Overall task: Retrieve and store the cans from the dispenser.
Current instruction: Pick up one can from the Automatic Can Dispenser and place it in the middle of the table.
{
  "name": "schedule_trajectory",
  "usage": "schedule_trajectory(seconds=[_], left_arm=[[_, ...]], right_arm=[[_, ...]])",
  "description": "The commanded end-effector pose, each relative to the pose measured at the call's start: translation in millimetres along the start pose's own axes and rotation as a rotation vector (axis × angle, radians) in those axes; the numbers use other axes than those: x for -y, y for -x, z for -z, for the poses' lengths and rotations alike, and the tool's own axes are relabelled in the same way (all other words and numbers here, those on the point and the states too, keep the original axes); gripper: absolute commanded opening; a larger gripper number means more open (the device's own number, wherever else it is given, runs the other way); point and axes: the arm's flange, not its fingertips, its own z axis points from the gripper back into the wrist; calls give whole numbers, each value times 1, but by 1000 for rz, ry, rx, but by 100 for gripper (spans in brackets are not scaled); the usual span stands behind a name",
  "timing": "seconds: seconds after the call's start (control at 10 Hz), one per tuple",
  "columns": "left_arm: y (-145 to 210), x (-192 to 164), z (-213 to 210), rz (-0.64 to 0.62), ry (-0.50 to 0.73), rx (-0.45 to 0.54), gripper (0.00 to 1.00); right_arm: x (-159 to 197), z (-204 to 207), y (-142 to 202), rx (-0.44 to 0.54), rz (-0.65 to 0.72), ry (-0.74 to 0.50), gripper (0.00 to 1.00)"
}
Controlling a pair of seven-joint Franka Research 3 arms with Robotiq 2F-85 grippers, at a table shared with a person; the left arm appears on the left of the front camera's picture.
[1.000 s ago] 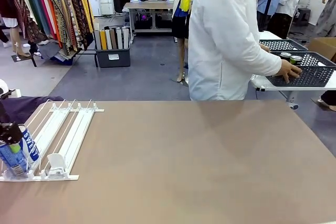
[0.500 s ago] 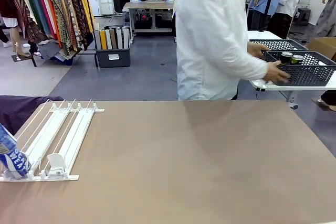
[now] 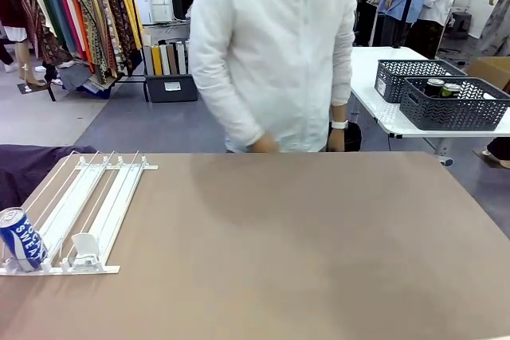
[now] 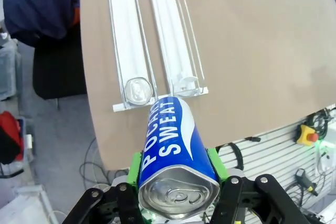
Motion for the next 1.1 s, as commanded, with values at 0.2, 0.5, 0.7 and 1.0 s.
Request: schedule_trajectory(seconds=[0.2,0.5,0.7,1.0], left_arm=[[0,6,0,18,-18,-7,0],[-21,28,23,76,36,-9,0],[-73,111,78,216,77,-11,0],[-135,247,189,372,51,-167,0]], right_arm=[[-1,1,-2,11,-25,-18,100],[-1,1,-2,11,-25,-18,100],[-1,1,-2,11,-25,-18,100],[-1,1,-2,11,-25,-18,100]])
